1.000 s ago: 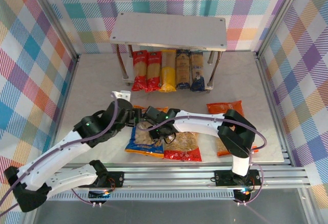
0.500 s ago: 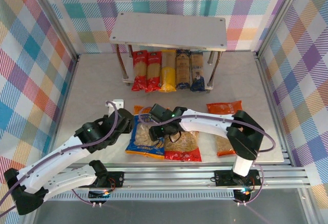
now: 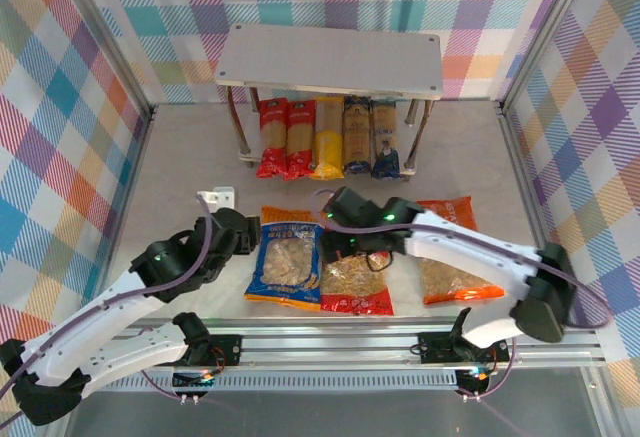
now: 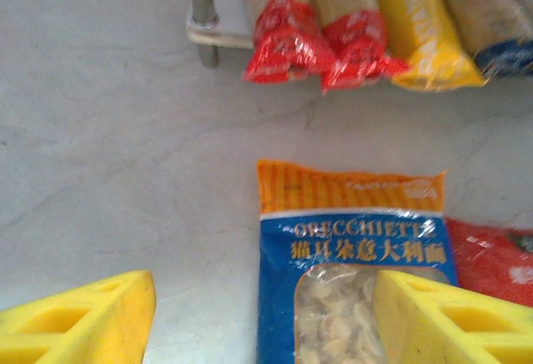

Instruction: Place and organize the pasta boxes and bags onto the shelf

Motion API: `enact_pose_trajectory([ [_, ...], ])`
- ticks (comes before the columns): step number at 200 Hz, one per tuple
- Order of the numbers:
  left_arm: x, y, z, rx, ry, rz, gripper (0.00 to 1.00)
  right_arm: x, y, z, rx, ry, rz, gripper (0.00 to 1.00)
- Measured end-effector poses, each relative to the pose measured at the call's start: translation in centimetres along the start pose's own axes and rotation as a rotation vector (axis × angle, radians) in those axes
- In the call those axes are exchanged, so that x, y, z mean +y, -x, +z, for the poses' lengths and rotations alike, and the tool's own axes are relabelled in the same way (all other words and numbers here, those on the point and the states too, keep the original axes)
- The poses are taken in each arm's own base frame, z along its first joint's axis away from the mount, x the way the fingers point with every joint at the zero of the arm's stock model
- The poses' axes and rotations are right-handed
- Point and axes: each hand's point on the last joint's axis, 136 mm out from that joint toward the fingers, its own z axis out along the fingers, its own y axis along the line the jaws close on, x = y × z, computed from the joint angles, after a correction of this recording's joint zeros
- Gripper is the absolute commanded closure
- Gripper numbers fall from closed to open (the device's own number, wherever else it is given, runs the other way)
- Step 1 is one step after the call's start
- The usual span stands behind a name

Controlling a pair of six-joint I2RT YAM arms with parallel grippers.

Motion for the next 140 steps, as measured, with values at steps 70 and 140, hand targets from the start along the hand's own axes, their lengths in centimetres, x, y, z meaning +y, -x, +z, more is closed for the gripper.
enact_pose_trajectory([
  [70, -1.2, -4.8, 3.2, 0.122, -0.022, 0.033, 0.29, -17.3, -4.4, -5.6, -0.034, -0.282, 0.417, 0.01],
  [140, -2.2, -4.3, 3.4, 0.113, -0.053, 0.020, 0.28, -21.7, -7.0, 0.7, 0.164, -0.380, 0.556, 0.01],
])
